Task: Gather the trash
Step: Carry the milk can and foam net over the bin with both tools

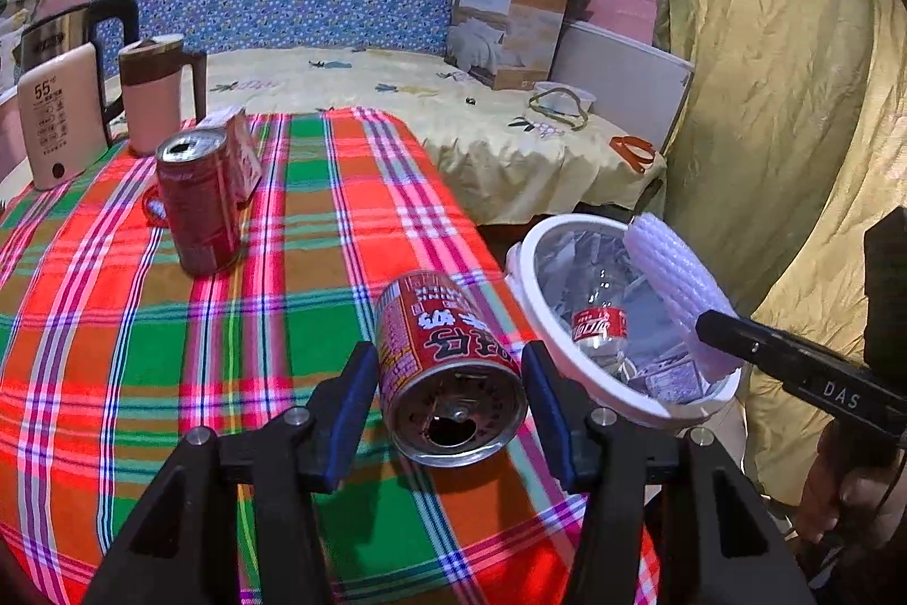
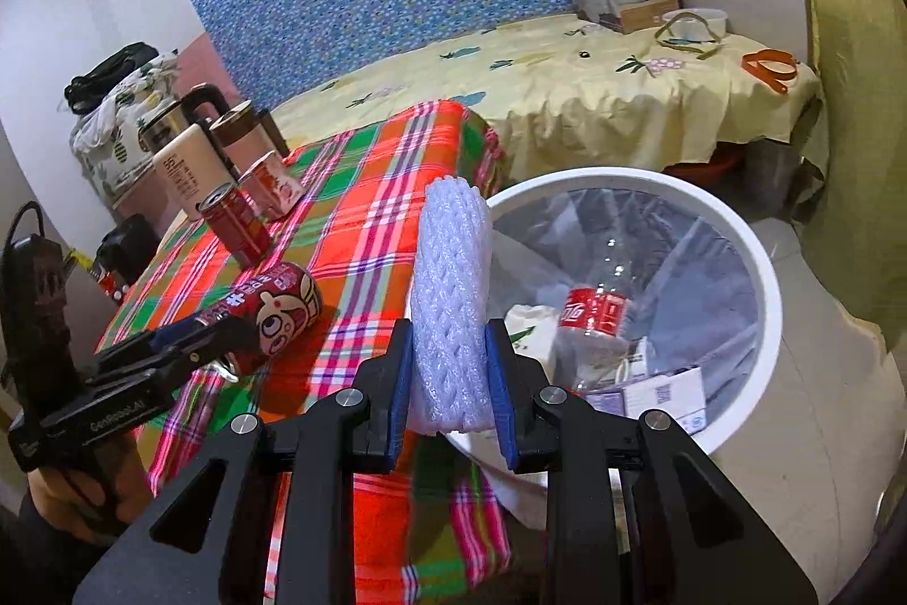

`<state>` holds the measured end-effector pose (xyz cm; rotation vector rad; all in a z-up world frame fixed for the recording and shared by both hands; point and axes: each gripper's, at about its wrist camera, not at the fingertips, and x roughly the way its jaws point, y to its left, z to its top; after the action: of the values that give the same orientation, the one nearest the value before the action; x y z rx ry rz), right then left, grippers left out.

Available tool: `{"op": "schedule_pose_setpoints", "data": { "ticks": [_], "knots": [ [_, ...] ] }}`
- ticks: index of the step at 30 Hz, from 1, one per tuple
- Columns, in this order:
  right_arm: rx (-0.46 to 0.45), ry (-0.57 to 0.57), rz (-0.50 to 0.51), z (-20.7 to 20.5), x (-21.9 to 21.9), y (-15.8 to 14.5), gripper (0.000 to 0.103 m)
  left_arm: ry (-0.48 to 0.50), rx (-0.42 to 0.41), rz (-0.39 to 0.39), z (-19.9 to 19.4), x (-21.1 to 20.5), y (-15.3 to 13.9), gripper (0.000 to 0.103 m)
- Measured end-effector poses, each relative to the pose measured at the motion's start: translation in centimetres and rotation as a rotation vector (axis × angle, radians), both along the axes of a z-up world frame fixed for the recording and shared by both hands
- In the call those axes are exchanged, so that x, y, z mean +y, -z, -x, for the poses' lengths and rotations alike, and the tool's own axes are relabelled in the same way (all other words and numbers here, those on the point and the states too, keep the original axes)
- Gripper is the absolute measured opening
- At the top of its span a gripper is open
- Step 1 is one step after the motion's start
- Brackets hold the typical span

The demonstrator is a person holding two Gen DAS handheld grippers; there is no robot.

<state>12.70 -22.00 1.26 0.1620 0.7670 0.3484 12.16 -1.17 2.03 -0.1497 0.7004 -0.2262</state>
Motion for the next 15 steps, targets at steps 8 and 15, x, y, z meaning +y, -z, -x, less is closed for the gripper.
{"op": "schedule_pose_setpoints", "data": {
  "ticks": [8,15],
  "knots": [
    [-0.002,0.022,-0.005,-0.1,-0.7,0.0,0.027,0.010,-0.017,-0.006,-0.1,-0.5,-0.4,0.054],
    [0.003,0.020,-0.011,-0.2,-0.8,0.3,0.027,0.031,0.082,-0.002,-0.2,-0.2,1.6,0.054]
  ]
}}
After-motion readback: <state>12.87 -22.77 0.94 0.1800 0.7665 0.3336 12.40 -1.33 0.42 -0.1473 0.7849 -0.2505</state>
